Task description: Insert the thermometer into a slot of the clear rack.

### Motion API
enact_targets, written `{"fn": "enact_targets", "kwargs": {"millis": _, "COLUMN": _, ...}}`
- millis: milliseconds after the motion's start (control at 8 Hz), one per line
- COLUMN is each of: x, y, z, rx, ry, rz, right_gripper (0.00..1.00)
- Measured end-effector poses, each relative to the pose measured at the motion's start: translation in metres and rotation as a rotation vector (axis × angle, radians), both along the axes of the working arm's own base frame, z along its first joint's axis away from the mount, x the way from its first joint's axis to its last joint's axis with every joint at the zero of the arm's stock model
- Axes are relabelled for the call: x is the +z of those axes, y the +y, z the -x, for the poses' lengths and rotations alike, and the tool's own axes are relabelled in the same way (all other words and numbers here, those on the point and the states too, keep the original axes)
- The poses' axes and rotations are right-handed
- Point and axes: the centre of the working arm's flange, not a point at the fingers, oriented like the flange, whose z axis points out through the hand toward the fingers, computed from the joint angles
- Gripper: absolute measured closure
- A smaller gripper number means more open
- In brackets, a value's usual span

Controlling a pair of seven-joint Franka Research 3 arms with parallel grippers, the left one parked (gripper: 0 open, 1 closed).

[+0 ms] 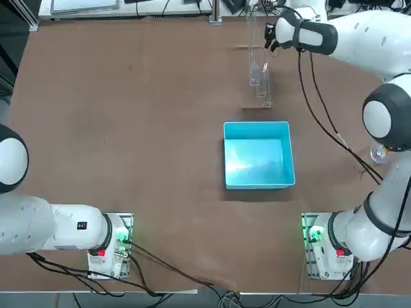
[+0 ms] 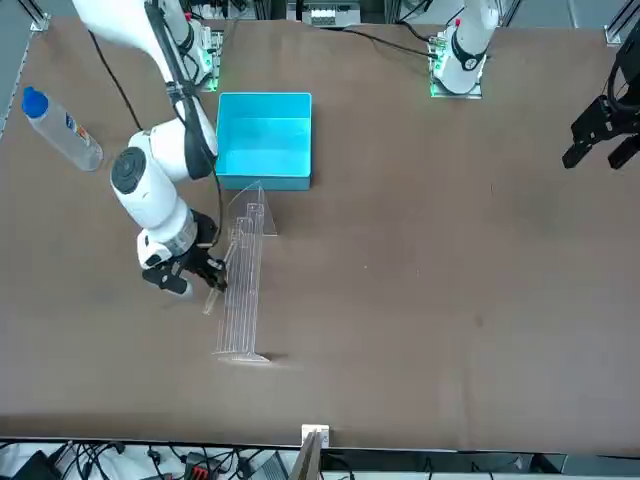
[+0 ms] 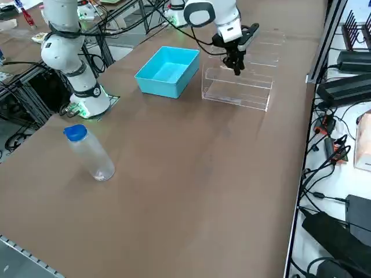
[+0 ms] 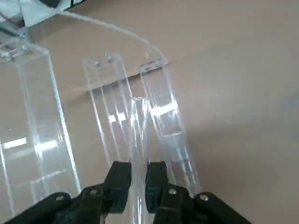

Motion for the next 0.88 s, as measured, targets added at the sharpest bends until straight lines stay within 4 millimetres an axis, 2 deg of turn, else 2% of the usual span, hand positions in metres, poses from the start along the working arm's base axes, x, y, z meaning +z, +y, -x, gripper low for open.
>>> {"fn": "enact_targets", "kwargs": {"millis": 625, "x": -0.022, "y": 0.013, "z": 0.002, "rx": 0.014, "ry": 0.025, "rz": 0.011, "right_gripper": 0.78}}
{"fn": "enact_targets", "kwargs": {"millis": 875, "x": -0.024, "y": 0.014, "z": 0.002, "rx": 0.016, "ry": 0.026, "rz": 0.012, "right_gripper": 0.78}}
